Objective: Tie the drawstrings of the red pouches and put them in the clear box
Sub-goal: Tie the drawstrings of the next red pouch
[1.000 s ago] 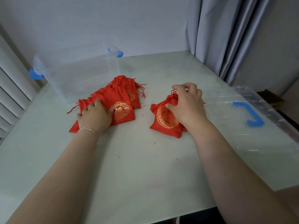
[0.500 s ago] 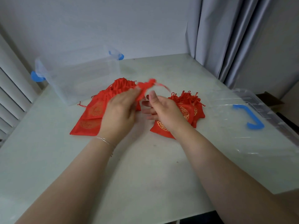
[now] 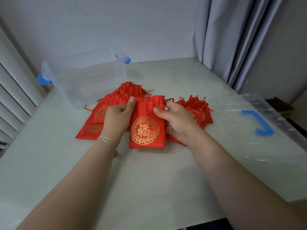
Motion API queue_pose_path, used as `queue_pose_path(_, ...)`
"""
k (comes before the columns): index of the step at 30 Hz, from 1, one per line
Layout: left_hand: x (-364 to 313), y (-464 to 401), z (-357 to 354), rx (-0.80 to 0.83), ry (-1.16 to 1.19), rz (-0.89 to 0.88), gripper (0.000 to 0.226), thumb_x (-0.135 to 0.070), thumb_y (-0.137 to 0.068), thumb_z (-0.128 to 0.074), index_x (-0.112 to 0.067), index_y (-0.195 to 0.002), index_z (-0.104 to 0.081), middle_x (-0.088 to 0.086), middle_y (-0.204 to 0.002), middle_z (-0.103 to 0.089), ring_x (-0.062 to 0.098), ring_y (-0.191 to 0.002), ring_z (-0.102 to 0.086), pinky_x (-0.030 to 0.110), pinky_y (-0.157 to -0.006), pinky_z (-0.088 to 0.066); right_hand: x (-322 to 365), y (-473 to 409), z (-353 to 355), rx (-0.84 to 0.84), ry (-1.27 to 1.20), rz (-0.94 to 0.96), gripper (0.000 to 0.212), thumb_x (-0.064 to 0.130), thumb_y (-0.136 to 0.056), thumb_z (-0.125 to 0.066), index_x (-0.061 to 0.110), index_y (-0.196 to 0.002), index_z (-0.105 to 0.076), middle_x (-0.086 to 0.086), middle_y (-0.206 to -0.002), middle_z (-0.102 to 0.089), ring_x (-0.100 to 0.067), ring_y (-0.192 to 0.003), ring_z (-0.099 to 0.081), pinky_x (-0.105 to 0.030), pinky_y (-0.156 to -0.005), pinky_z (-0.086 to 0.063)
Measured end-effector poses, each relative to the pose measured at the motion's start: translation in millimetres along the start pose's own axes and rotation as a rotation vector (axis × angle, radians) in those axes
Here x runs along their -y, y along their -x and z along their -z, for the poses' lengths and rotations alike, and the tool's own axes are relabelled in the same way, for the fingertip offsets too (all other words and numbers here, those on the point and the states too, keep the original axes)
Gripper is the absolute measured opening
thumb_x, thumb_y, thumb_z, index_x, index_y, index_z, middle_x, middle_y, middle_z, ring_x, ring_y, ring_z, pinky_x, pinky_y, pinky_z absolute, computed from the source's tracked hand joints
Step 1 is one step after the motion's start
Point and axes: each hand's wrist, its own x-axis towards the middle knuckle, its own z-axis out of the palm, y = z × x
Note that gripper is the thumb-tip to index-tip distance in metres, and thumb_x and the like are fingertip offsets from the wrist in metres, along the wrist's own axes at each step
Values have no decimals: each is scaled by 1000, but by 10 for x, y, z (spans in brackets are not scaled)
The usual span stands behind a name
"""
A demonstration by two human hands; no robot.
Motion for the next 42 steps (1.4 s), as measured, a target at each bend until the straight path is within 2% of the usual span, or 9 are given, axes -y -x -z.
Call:
queue_pose_path(4, 12, 16, -6, 209, 569, 341, 38, -37, -84, -67, -1, -95, -70, 16, -97, -71, 31, -88, -65, 39, -82, -55, -17, -14, -13, -56, 71, 3, 23, 38, -96, -51, 17, -92, -60, -3, -84, -67, -19, -74, -66, -42, -72, -56)
queue_pose_path(8, -12, 22, -10, 251, 613, 358, 12, -30, -84, -68, -19, -88, -71, 2, -85, -68, 18, -76, -60, 28, -66, -49, -54, -45, -26, -269, 289, 139, 57, 56, -92, -44, 0, -97, -56, -25, -91, -64, -40, -77, -58, -52, -77, -49)
queue_pose_path(13, -17, 3, -11, 215, 688, 463, 16, -35, -85, -67, -19, -84, -70, 1, -78, -65, 19, -74, -57, 35, -74, -46, -39, -79, 21, -334, 145, 186, 71, 59, -80, -54, -10, -88, -45, -7, -75, -41, -22, -70, -38, -40, -66, -34)
queue_pose_path(16, -12, -6, -34, 184, 729, 499, 14, -30, -88, -65, -18, -82, -67, -3, -68, -61, 14, -63, -51, 29, -62, -44, -65, -75, 20, -372, 137, 216, 50, 49, -87, -57, 2, -69, -55, -10, -63, -39, -24, -62, -38, -39, -64, -36)
queue_pose_path(20, 3, -19, -55, 127, 710, 493, 17, -24, -96, -53, -14, -84, -61, -6, -64, -67, 6, -50, -61, 17, -46, -48, -22, -59, 27, -477, 155, 394, 23, 28, -98, -50, 29, -86, -70, 6, -87, -73, -9, -90, -68, -27, -85, -50)
queue_pose_path(27, -8, -33, -92, 56, 697, 512, 22, -21, -101, -44, -11, -83, -52, 3, -77, -65, 6, -50, -66, 18, -47, -53, 69, 40, 20, -536, 245, 625, 30, 23, -102, -38, 22, -78, -55, 6, -82, -69, -12, -56, -59, -22, -54, -42)
queue_pose_path(33, -36, -37, -73, 58, 703, 520, 23, -23, -101, -44, -10, -84, -53, -5, -53, -65, 5, -44, -63, 18, -43, -50, 67, 151, -40, -316, 222, 697, 25, 23, -101, -33, 24, -80, -47, 1, -83, -72, -24, -45, -52, -25, -41, -41)
queue_pose_path(39, 25, -85, 17, 29, 578, 496, 32, -27, -104, -34, -10, -82, -50, -6, -47, -63, 4, -37, -55, 16, -38, -44, 27, 90, -1, -92, 867, 643, 23, 34, -101, -37, 37, -79, -41, 6, -93, -74, 0, -54, -60, -27, -56, -50)
queue_pose_path(42, 58, -100, 49, -64, 190, 226, 34, -27, -101, -40, -14, -72, -50, -2, -58, -62, 7, -47, -53, 24, -53, -43, -13, 26, 49, -164, 942, 496, 30, 37, -101, -36, 36, -70, -33, -4, -76, -72, -10, -56, -64, -33, -57, -51)
